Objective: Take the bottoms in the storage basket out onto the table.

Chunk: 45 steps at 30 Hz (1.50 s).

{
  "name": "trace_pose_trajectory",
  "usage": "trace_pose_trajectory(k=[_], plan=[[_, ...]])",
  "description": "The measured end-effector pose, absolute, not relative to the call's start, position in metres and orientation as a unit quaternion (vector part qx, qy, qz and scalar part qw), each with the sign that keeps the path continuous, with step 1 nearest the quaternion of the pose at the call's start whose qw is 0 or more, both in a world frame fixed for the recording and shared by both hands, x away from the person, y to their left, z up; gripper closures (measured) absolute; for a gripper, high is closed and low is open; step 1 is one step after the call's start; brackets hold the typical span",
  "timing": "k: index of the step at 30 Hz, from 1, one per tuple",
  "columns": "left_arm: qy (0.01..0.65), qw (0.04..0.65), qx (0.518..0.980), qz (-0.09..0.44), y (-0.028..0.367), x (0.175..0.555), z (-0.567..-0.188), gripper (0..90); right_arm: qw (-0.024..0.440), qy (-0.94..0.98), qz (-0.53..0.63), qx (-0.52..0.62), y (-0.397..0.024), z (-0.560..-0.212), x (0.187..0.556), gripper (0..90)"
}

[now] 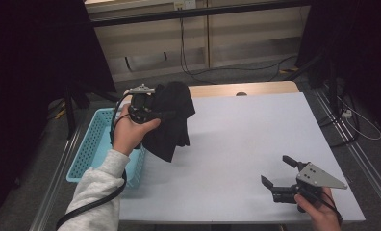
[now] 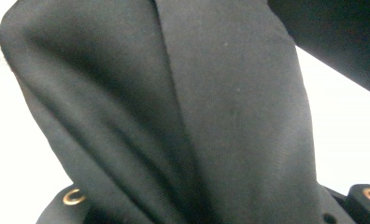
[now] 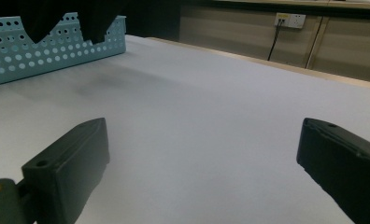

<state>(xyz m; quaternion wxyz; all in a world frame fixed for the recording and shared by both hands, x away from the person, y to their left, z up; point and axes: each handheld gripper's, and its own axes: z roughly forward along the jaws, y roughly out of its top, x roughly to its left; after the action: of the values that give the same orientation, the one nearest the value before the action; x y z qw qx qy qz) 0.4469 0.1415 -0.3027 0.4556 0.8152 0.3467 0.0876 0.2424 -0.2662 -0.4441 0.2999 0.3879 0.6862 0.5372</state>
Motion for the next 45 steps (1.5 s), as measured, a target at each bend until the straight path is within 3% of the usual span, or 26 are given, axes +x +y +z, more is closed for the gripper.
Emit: trace_pose_trajectory(k=[12,29,32,33,35,39,45], plan=[[0.336,0.455,0.822,0.063,0.116,0.440,-0.336,73.3,0.302,0.686,0.537,0.387,-0.267,-0.444,0.243,1.6],[0.269,0.457,0.848,-0.004,0.068,0.417,-0.382,72.8,0.299,0.690,0.536,0.383,-0.263,-0.444,0.243,1.7],[0.248,0.454,0.856,0.011,0.063,0.418,-0.389,61.2,0.300,0.693,0.534,0.380,-0.263,-0.444,0.243,1.7],[0.244,0.462,0.851,0.042,0.063,0.422,-0.395,50.8,0.299,0.693,0.534,0.380,-0.263,-0.444,0.243,1.7],[0.263,0.465,0.844,0.051,0.067,0.425,-0.398,33.3,0.301,0.691,0.535,0.382,-0.264,-0.444,0.243,1.7],[0.276,0.461,0.840,0.070,0.077,0.425,-0.400,23.0,0.301,0.692,0.533,0.382,-0.265,-0.445,0.243,1.7],[0.275,0.464,0.838,0.080,0.088,0.418,-0.396,19.6,0.302,0.693,0.530,0.384,-0.266,-0.446,0.246,1.7]])
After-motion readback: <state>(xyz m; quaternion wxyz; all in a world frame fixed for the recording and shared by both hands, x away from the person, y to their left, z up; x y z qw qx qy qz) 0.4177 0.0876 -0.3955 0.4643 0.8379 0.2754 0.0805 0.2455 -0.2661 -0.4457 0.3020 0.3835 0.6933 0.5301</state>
